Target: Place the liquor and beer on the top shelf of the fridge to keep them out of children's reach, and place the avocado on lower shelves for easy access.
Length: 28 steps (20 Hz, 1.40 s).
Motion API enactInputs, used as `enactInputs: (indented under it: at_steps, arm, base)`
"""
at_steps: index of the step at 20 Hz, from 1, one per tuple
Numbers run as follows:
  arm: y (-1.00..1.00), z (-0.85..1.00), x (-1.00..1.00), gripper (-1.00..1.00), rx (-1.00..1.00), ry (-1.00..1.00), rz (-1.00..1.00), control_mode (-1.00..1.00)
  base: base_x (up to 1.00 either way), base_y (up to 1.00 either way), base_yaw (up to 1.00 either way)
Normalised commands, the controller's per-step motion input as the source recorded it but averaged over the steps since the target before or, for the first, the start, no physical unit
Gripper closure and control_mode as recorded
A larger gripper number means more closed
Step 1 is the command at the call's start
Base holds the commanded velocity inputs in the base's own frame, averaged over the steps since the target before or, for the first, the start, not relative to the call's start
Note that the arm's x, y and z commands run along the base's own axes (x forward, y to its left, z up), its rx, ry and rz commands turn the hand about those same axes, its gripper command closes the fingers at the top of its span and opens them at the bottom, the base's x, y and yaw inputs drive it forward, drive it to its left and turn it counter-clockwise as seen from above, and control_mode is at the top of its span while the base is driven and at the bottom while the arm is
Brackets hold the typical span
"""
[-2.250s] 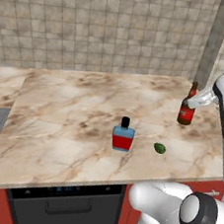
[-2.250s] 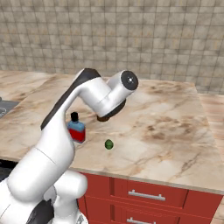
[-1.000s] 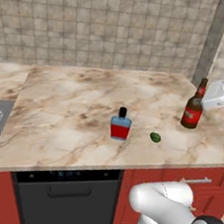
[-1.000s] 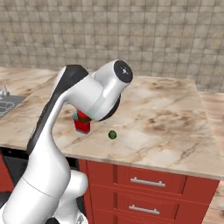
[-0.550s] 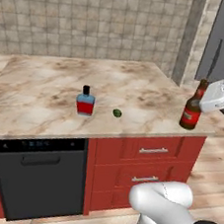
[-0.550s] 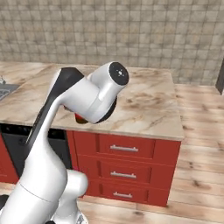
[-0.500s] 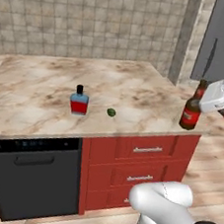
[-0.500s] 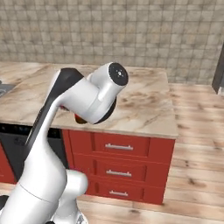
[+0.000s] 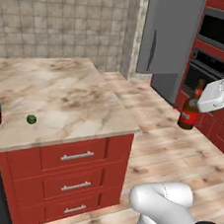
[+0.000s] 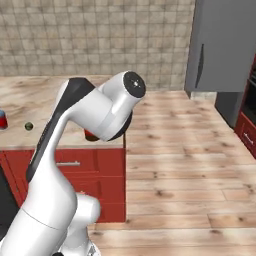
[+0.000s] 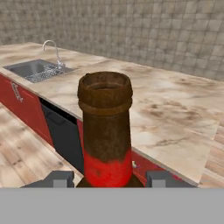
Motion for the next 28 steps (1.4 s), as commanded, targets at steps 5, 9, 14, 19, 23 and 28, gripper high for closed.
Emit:
enactInputs:
  at_steps: [5, 9, 14, 19, 23, 28]
  arm:
    - [0.0, 0.0, 0.0, 1.0, 0.0, 0.0, 0.0, 1.0]
    - [0.0, 0.0, 0.0, 1.0, 0.0, 0.0, 0.0, 1.0]
    - [0.0, 0.0, 0.0, 1.0, 0.0, 0.0, 0.0, 1.0]
    - [0.0, 0.0, 0.0, 1.0, 0.0, 0.0, 0.0, 1.0]
    - [0.0, 0.0, 0.0, 1.0, 0.0, 0.0, 0.0, 1.0]
    - [0.0, 0.0, 0.0, 1.0, 0.0, 0.0, 0.0, 1.0]
  base:
    - [0.46, -0.95, -0.17]
    - [0.92, -0.75, 0.06]
    - [0.95, -0.7, 0.34]
    - [1.0, -0.4, 0.41]
    - [1.0, -0.23, 0.31]
    - [1.0, -0.04, 0.21]
